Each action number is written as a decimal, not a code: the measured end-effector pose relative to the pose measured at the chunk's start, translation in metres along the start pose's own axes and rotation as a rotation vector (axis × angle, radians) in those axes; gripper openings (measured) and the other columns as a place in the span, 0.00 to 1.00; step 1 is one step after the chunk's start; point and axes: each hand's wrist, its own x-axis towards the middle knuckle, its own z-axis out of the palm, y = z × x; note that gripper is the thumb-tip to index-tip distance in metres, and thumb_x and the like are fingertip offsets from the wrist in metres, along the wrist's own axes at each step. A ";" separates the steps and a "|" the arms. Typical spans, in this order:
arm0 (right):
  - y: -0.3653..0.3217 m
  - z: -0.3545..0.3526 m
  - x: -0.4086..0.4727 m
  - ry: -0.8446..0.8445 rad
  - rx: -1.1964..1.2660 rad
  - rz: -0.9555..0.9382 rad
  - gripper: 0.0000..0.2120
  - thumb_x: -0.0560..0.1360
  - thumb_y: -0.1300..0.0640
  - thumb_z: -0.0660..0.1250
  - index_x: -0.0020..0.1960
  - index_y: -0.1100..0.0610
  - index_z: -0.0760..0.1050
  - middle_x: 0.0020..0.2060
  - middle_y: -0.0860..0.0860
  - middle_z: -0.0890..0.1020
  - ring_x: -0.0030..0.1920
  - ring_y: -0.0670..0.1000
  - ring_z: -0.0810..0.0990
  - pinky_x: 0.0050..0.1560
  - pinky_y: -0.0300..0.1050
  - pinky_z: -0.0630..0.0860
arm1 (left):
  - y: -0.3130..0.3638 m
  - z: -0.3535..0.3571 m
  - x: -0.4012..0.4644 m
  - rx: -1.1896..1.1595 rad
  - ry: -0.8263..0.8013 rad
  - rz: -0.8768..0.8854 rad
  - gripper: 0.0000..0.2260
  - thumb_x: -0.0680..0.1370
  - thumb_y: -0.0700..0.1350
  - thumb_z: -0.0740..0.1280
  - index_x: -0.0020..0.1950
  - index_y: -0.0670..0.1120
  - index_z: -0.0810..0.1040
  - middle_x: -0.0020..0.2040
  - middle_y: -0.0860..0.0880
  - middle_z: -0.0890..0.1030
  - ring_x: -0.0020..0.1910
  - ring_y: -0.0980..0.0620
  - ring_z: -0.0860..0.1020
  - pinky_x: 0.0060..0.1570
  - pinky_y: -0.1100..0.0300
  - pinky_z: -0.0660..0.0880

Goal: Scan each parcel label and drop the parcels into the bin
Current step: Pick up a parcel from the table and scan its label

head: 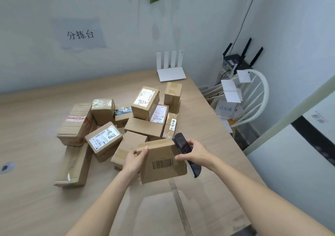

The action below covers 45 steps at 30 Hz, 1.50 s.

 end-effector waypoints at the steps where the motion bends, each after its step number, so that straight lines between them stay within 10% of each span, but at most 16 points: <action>1: -0.008 0.002 -0.016 0.005 0.003 -0.014 0.36 0.56 0.44 0.84 0.60 0.50 0.74 0.55 0.49 0.82 0.57 0.51 0.82 0.59 0.52 0.82 | 0.001 -0.011 -0.012 0.001 0.008 0.015 0.34 0.73 0.66 0.68 0.70 0.45 0.69 0.63 0.44 0.78 0.58 0.43 0.78 0.59 0.44 0.77; 6: -0.052 0.016 -0.093 0.033 -0.037 -0.124 0.26 0.66 0.51 0.84 0.58 0.51 0.74 0.56 0.50 0.82 0.58 0.52 0.81 0.61 0.52 0.81 | 0.005 -0.070 -0.081 -0.057 0.056 0.162 0.27 0.65 0.64 0.72 0.55 0.49 0.71 0.54 0.47 0.79 0.51 0.45 0.80 0.45 0.41 0.82; 12: -0.104 0.027 -0.169 0.092 -0.040 -0.258 0.33 0.68 0.52 0.83 0.67 0.51 0.70 0.63 0.51 0.78 0.65 0.55 0.77 0.67 0.55 0.78 | 0.022 -0.126 -0.155 -0.095 -0.013 0.349 0.28 0.71 0.51 0.76 0.69 0.50 0.74 0.56 0.45 0.83 0.52 0.46 0.83 0.57 0.44 0.79; 21: -0.140 0.027 -0.242 0.115 -0.065 -0.367 0.32 0.66 0.54 0.84 0.66 0.55 0.76 0.55 0.51 0.82 0.56 0.50 0.80 0.51 0.39 0.79 | 0.033 -0.170 -0.235 -0.144 0.007 0.469 0.26 0.74 0.35 0.74 0.68 0.48 0.70 0.56 0.44 0.78 0.48 0.51 0.79 0.36 0.60 0.76; 34: -0.151 0.005 -0.275 0.088 -0.003 -0.420 0.28 0.67 0.54 0.84 0.63 0.56 0.77 0.49 0.51 0.83 0.49 0.50 0.82 0.41 0.37 0.76 | 0.052 -0.160 -0.266 -0.197 0.258 0.539 0.25 0.63 0.71 0.70 0.49 0.57 0.69 0.49 0.61 0.77 0.58 0.48 0.77 0.64 0.38 0.69; 42: -0.148 -0.007 -0.285 0.083 -0.074 -0.444 0.31 0.61 0.44 0.84 0.60 0.51 0.79 0.53 0.50 0.83 0.55 0.52 0.83 0.50 0.44 0.81 | 0.061 -0.149 -0.295 -0.335 0.234 0.570 0.22 0.69 0.53 0.76 0.61 0.54 0.75 0.58 0.50 0.80 0.56 0.49 0.76 0.63 0.46 0.72; 45: -0.145 -0.010 -0.290 0.103 -0.079 -0.461 0.27 0.61 0.45 0.84 0.56 0.49 0.80 0.51 0.49 0.84 0.53 0.51 0.83 0.50 0.45 0.81 | 0.064 -0.146 -0.302 -0.365 0.153 0.591 0.24 0.75 0.42 0.72 0.70 0.47 0.75 0.58 0.46 0.78 0.50 0.53 0.76 0.47 0.55 0.74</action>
